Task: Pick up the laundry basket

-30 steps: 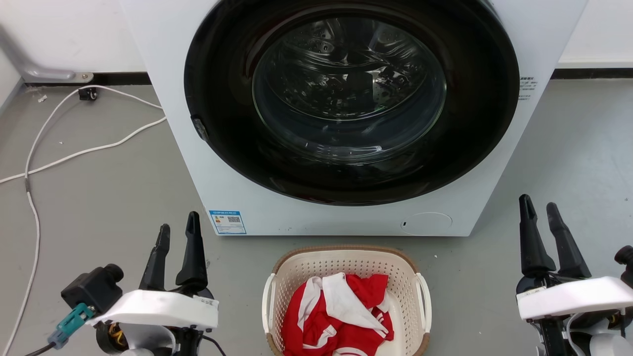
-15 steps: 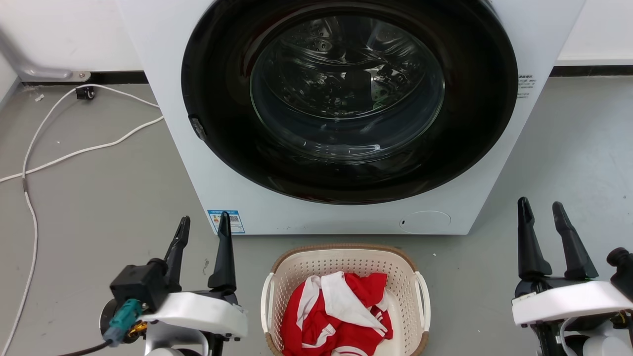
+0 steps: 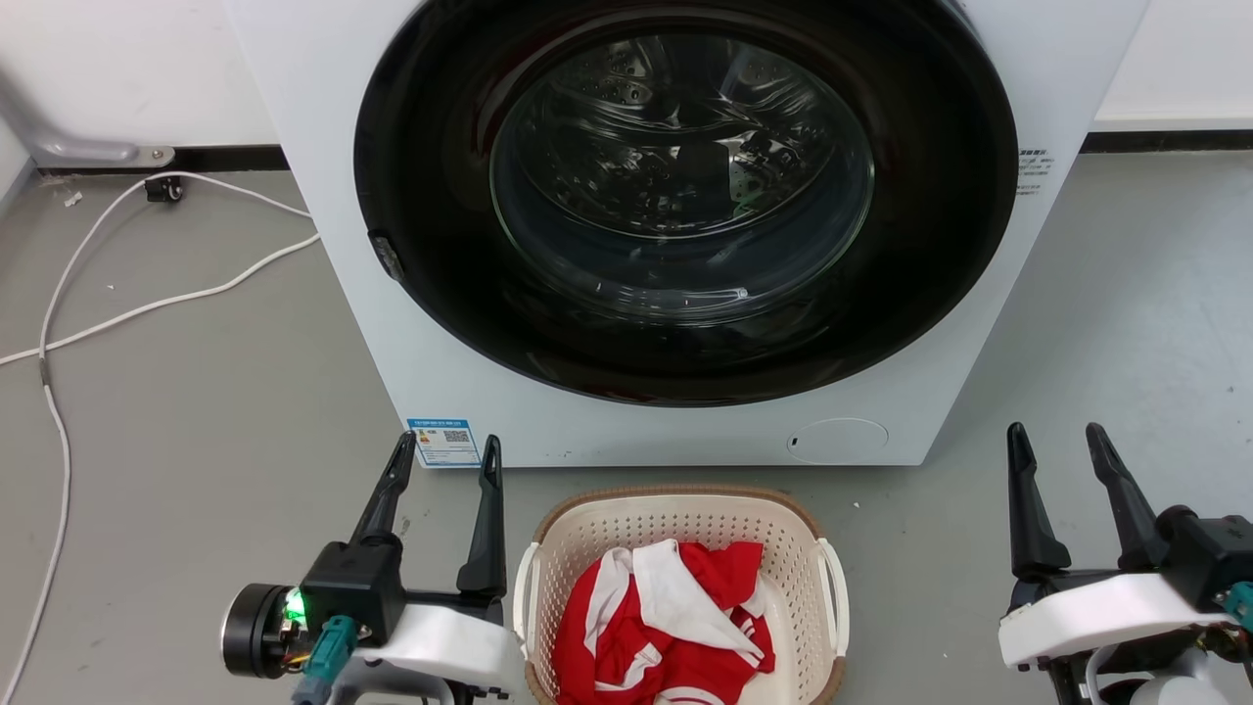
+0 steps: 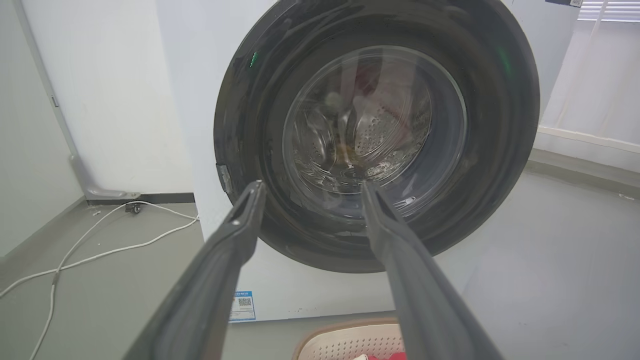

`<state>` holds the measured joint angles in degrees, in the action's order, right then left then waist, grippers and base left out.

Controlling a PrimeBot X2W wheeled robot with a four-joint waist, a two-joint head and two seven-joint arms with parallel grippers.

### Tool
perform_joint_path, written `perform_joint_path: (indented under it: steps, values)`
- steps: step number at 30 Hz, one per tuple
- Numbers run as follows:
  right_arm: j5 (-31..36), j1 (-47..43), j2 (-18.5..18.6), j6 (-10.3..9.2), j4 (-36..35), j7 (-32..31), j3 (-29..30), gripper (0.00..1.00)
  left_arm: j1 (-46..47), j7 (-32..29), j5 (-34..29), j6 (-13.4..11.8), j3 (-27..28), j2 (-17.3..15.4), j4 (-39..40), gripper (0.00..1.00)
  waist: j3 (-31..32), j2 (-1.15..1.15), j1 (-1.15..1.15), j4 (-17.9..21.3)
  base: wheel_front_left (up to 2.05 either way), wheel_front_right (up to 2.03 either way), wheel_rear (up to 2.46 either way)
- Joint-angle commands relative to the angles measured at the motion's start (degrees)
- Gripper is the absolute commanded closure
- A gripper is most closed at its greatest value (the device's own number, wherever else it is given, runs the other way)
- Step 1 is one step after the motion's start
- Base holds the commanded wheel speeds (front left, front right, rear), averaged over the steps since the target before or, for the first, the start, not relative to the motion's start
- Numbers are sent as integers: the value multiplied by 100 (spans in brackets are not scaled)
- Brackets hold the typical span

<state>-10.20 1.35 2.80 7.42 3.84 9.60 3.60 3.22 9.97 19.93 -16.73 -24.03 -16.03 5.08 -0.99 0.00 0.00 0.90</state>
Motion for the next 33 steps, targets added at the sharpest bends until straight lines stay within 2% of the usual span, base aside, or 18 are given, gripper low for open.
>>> perform_joint_path:
  steps: [1, 6, 11, 15, 18, 26, 28, 33]
  values:
    - [200, 54, 16, 10, -77, 59, -2, 0, 145, 58, -164, -100, -60, -65, 37, 0, -10, 0, 0, 0, 0, 0, 0]
    - [442, 60, 16, 11, -133, 129, -29, 0, 191, 125, -370, -311, -220, -122, 90, 0, -32, 0, 0, 4, 0, 0, 0]
    - [489, 38, 16, 11, -157, 211, -37, 0, 104, 191, -308, -251, -242, -96, 104, 0, -38, 0, 0, 10, 0, 0, 0]
    - [392, 7, 15, 6, -115, 262, 4, 0, -90, 237, -51, -18, 64, 128, 132, 0, -55, 0, 0, 9, 0, 0, 0]
    - [386, -12, 14, 6, -57, 304, 23, 0, -248, 269, 9, 293, 381, 315, 52, 0, -67, 0, 0, 7, 0, 0, 0]
    - [577, 3, 14, 6, 14, 398, 61, 0, -464, 358, -536, 1035, 916, 688, -299, 0, -83, 0, 0, 6, 0, 0, 0]
    - [658, 3, 14, 6, 16, 416, 49, 0, -464, 384, -790, 1150, 921, 711, -375, 0, -83, 0, 0, 7, 0, 0, 0]
    - [869, -11, 14, 6, -3, 472, 15, 0, -509, 438, -1184, 1260, 1010, 856, -413, 0, -86, 0, 0, 15, 0, 0, 0]
